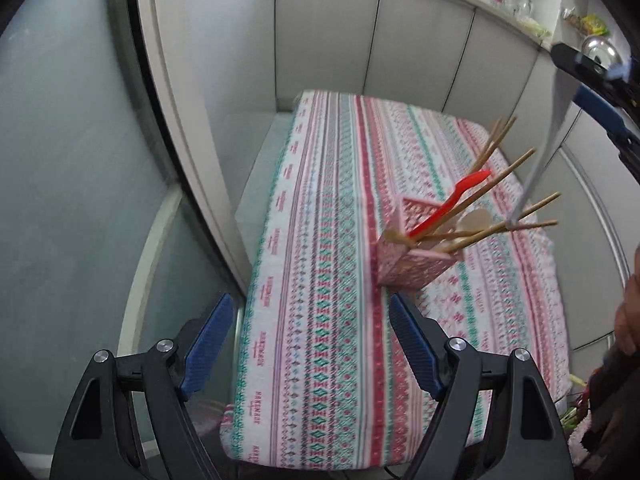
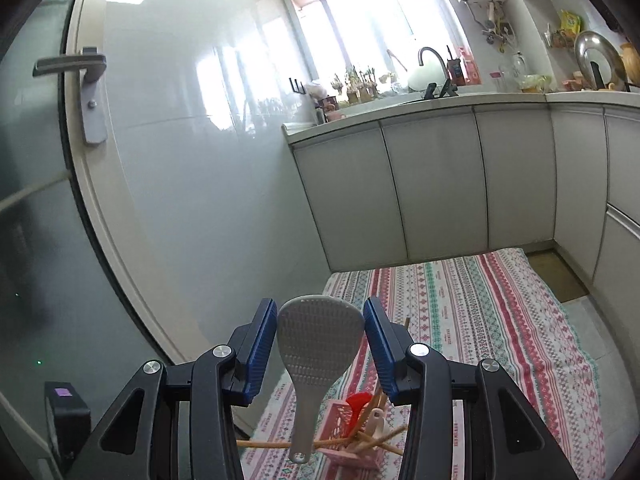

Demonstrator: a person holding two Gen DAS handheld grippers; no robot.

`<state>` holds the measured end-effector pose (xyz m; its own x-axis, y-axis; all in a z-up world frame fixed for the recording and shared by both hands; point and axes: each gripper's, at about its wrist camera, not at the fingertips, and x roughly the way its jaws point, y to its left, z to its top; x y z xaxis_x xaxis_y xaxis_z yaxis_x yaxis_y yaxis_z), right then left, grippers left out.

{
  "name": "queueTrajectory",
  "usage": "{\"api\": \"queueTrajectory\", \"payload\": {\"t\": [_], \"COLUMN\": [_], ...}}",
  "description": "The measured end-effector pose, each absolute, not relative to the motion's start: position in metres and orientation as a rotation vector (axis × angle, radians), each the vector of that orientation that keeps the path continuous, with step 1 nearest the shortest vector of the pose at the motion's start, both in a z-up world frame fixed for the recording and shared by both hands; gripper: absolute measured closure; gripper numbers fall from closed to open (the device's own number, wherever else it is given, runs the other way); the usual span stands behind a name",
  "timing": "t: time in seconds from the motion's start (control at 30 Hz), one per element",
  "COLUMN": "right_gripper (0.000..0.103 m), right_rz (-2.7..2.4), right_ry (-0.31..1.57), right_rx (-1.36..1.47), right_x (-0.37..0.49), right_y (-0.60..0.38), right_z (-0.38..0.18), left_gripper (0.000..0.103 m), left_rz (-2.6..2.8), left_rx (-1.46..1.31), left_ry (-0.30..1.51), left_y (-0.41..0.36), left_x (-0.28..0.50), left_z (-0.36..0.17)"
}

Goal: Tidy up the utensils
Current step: 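Drop the red spoon into the basket with the left tool while the right tool lowers the white spoon in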

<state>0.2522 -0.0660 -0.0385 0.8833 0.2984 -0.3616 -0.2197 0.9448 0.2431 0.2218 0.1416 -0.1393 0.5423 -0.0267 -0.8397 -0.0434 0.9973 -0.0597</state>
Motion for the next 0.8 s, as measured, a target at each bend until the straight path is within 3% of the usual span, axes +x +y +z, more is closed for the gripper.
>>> {"api": "queueTrajectory", "payload": {"t": [0.33, 0.67, 0.8], "right_gripper": [0.057, 0.056, 0.046], "right_rz": [0.165, 0.146, 0.167], "right_ry": [0.396, 0.350, 0.351], "right_rx": [0.032, -0.006, 0.012], "right_x": [0.291, 0.288, 0.282], "right_y": [-0.030, -0.024, -0.028], "right_z": [-0.110, -0.124, -0.115], "left_gripper": [0.021, 0.021, 0.021], "left_rz": [0.038, 0.038, 0.039], "left_rx": [-0.022, -0.023, -0.028], "left_ry": [1.090, 1.108, 1.108], "left_y": [0.145, 0.143, 0.144], "left_x": [0.248, 0.256, 0.256], "left_z": [-0.171, -0.176, -0.175]}}
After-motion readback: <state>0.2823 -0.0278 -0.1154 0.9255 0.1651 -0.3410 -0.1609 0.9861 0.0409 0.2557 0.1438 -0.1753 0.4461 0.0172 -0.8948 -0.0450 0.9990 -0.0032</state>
